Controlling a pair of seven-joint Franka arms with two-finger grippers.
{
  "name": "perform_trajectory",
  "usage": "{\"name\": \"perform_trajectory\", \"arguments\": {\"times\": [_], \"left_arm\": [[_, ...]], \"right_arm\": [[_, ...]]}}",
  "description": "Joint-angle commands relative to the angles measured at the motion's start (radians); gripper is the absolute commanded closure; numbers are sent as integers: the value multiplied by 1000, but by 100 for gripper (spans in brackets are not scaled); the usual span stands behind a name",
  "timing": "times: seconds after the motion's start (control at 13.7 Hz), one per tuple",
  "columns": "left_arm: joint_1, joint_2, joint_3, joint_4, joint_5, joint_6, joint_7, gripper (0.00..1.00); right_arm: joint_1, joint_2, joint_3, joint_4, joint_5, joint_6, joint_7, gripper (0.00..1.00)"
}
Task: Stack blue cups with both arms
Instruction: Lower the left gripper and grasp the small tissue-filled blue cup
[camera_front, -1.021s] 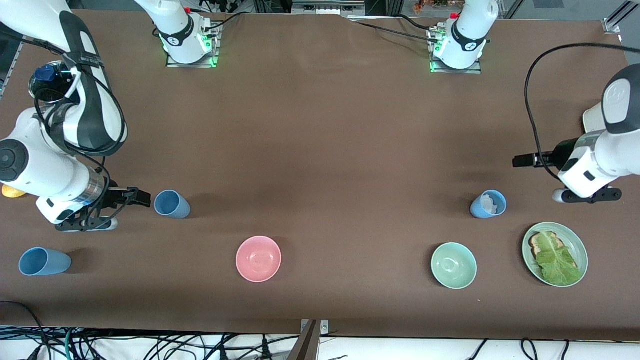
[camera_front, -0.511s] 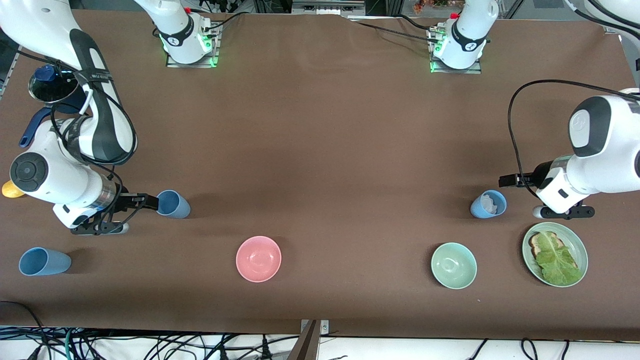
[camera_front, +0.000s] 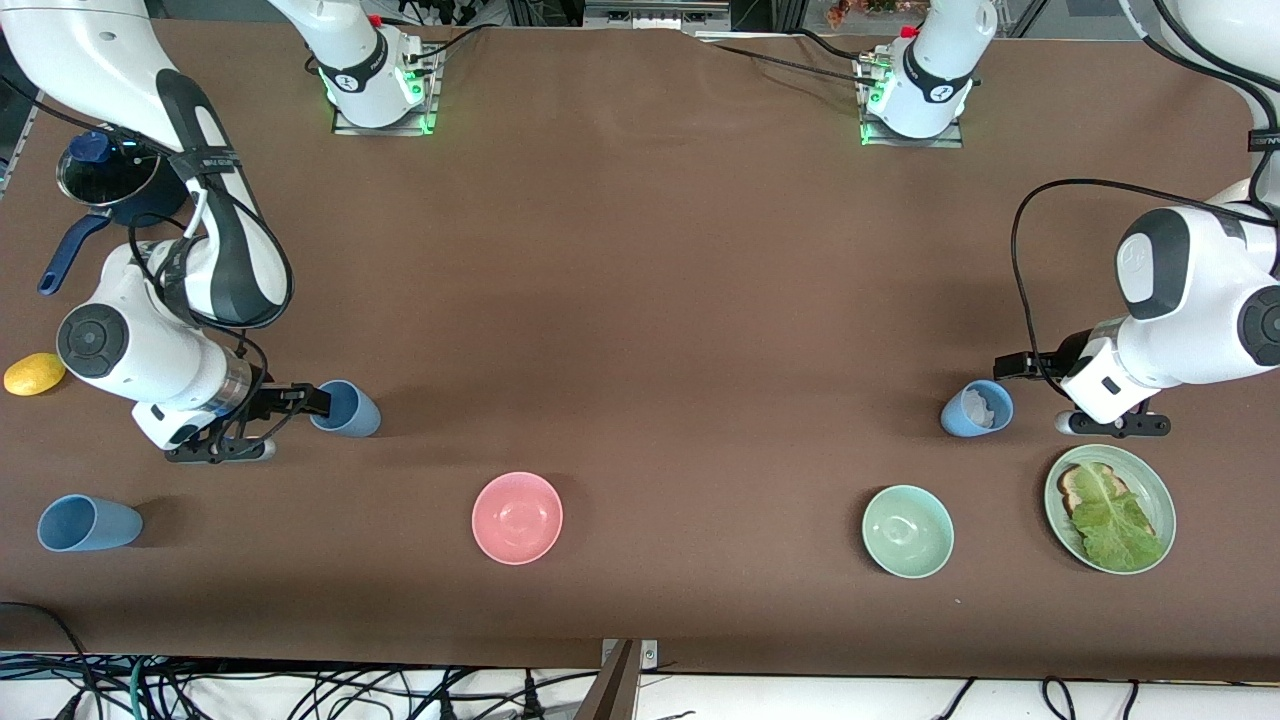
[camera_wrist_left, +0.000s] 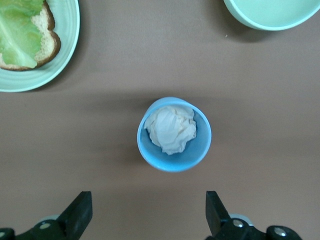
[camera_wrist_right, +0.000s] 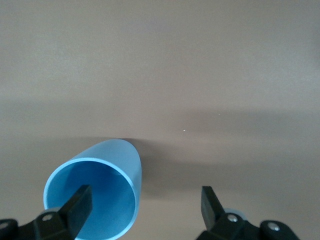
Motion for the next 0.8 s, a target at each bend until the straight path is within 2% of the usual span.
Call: {"name": "perform_trajectory", "arguments": {"times": [0.0, 0.73], "left_arm": [[1, -22, 1, -71, 5, 88, 23, 0], [6, 34, 1, -163, 5, 320, 24, 0]], "right_arm": [[-13, -41, 11, -49, -8, 19, 5, 4], [-13, -39, 11, -74, -8, 28, 5, 6]]}}
